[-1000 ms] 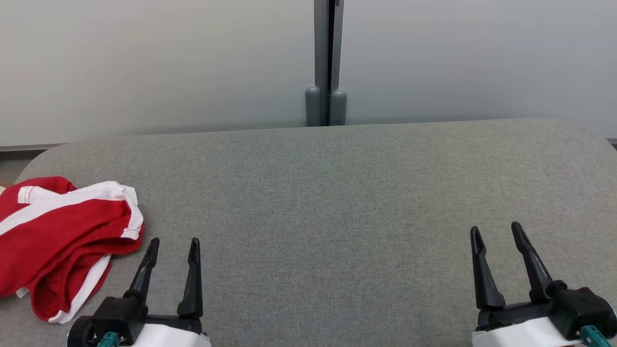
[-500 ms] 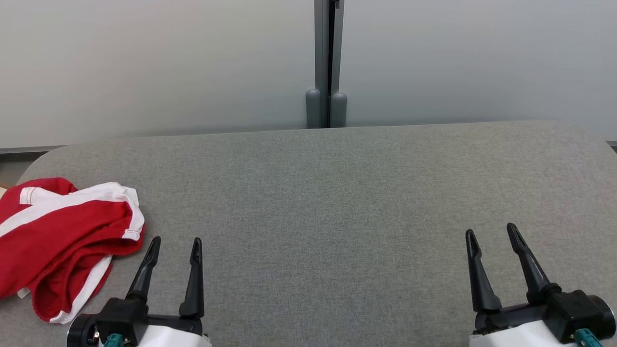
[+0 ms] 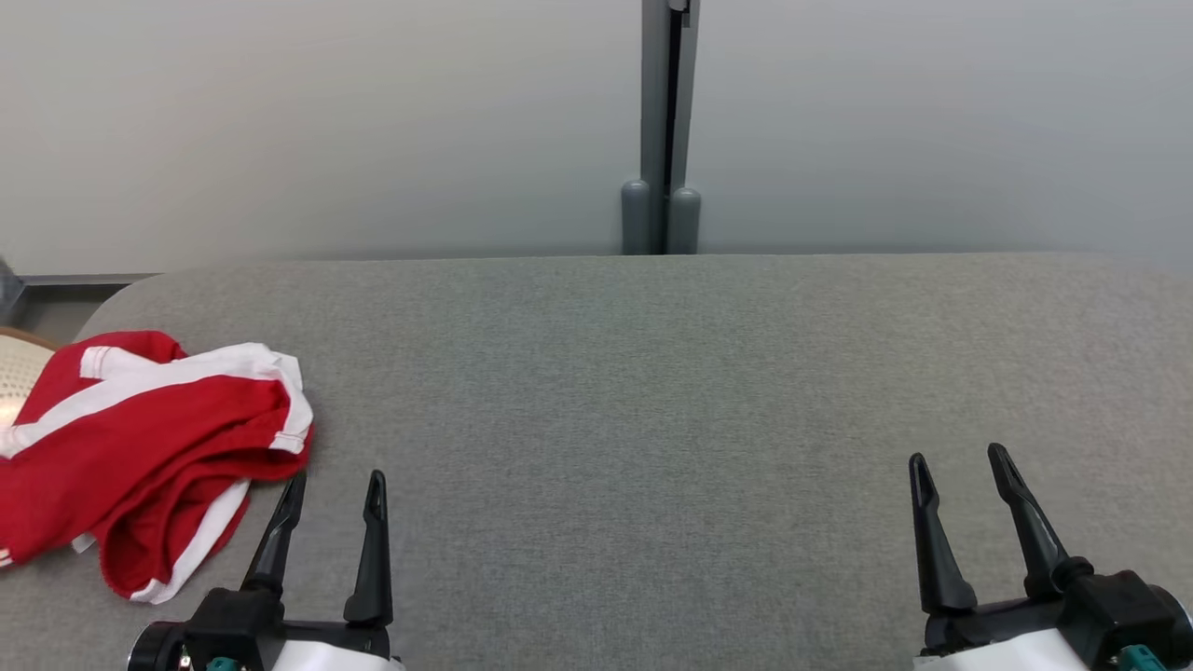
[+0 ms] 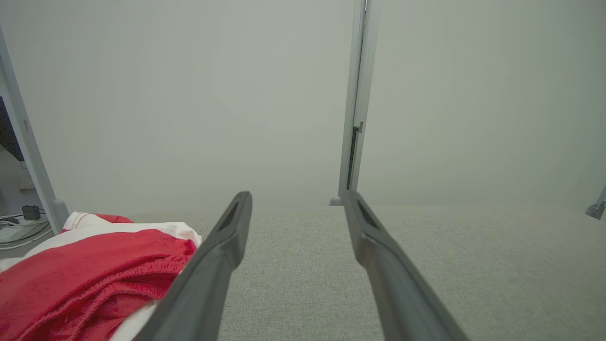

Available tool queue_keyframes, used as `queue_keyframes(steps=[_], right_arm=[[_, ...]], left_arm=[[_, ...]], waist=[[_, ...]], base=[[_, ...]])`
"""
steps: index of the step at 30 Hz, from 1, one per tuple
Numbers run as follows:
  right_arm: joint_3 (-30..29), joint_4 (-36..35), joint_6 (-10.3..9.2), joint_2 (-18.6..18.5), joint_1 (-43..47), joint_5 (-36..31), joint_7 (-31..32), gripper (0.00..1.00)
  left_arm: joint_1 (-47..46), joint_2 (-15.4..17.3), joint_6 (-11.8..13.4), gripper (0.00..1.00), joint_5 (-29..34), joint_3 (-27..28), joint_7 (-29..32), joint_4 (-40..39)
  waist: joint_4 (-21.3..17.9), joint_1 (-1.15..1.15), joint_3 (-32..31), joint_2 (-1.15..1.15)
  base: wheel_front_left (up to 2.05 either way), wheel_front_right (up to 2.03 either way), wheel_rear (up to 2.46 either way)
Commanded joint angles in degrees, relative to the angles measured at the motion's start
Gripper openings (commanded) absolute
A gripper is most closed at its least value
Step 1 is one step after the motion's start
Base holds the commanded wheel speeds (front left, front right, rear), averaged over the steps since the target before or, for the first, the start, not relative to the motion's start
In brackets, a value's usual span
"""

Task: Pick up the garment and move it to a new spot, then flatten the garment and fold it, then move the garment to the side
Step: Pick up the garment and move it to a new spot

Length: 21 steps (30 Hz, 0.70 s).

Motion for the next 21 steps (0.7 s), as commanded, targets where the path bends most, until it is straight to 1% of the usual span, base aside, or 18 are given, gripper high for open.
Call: queue_keyframes(steps=[1,6,7,17,21], right_arm=[[0.43,0.14,0.0,-0.1,0.81,0.1,-0.36,1.0],[1.44,0.0,0.0,-0.09,1.49,-0.18,-0.36,1.0],[1.44,0.0,0.0,-0.09,1.49,-0.18,-0.36,1.0],[3.22,0.1,0.0,-0.11,2.22,-0.21,-0.36,1.0],[5.35,0.53,0.0,-0.12,0.54,-0.67,-0.36,1.0]], left_arm=[[0.56,0.25,0.31,1.0,-0.04,-0.06,-0.01,-0.05],[0.96,0.25,0.45,1.0,-0.04,0.03,-0.01,0.16],[0.96,0.25,0.45,1.0,-0.04,0.03,-0.01,0.16],[2.32,0.23,-0.04,1.0,0.58,1.6,-0.01,0.25],[3.13,0.2,0.87,1.0,-0.18,2.92,-0.01,-1.03]], waist=[[2.42,0.0,-0.14,0.0],[8.88,0.0,-0.18,0.0],[8.88,0.0,-0.18,0.0],[22.07,0.0,-0.78,0.0],[24.21,0.0,0.55,0.0]], base=[[0.0,0.0,0.0],[0.0,0.0,0.0],[0.0,0.0,0.0],[0.0,0.0,0.0],[0.0,0.0,0.0]])
